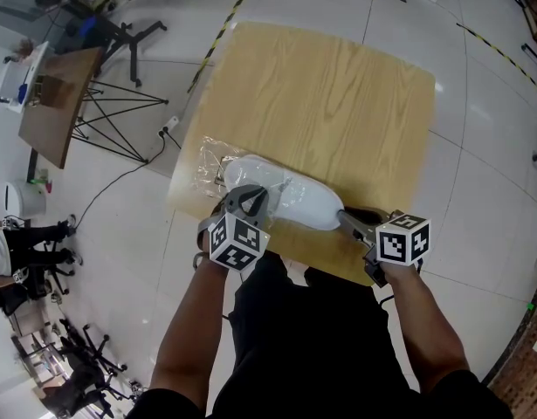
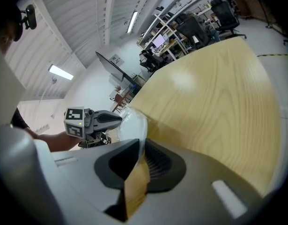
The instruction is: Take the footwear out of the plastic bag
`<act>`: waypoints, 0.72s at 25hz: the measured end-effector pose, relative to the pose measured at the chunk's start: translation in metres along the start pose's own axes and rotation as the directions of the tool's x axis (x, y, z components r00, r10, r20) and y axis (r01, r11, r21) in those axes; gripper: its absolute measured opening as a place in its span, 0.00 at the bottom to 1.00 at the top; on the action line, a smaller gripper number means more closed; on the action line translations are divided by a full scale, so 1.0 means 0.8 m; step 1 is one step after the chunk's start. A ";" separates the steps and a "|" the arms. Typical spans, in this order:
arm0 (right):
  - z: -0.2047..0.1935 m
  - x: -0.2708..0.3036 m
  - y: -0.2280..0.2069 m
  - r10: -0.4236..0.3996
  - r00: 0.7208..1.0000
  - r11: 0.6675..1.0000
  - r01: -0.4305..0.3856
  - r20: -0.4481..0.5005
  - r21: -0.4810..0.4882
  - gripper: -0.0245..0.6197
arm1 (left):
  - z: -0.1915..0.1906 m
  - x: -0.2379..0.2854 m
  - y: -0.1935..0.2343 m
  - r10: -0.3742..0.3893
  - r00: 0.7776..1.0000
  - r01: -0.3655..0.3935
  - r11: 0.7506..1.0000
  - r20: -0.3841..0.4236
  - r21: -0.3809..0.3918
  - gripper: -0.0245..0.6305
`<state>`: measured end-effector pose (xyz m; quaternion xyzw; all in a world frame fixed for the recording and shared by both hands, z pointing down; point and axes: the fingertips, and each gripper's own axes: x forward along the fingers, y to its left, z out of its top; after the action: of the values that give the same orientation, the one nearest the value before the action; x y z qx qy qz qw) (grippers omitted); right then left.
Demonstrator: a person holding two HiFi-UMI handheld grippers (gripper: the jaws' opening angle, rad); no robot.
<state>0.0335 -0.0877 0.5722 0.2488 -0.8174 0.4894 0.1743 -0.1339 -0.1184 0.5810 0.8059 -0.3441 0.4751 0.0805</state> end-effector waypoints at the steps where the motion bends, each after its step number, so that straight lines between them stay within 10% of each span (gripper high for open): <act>1: 0.000 -0.001 0.000 0.002 1.000 1.000 -0.002 0.002 0.004 0.10 | 0.000 0.000 0.001 0.002 1.000 -0.002 1.000 -0.001 0.000 0.08; 18: -0.001 -0.008 0.000 0.038 0.999 0.999 -0.038 0.001 0.029 0.10 | -0.023 -0.005 0.031 0.039 0.998 -0.037 0.999 -0.047 0.038 0.09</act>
<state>0.0388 -0.0859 0.5691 0.2358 -0.8149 0.5044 0.1611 -0.1638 -0.1265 0.5828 0.7891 -0.3483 0.5019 0.0644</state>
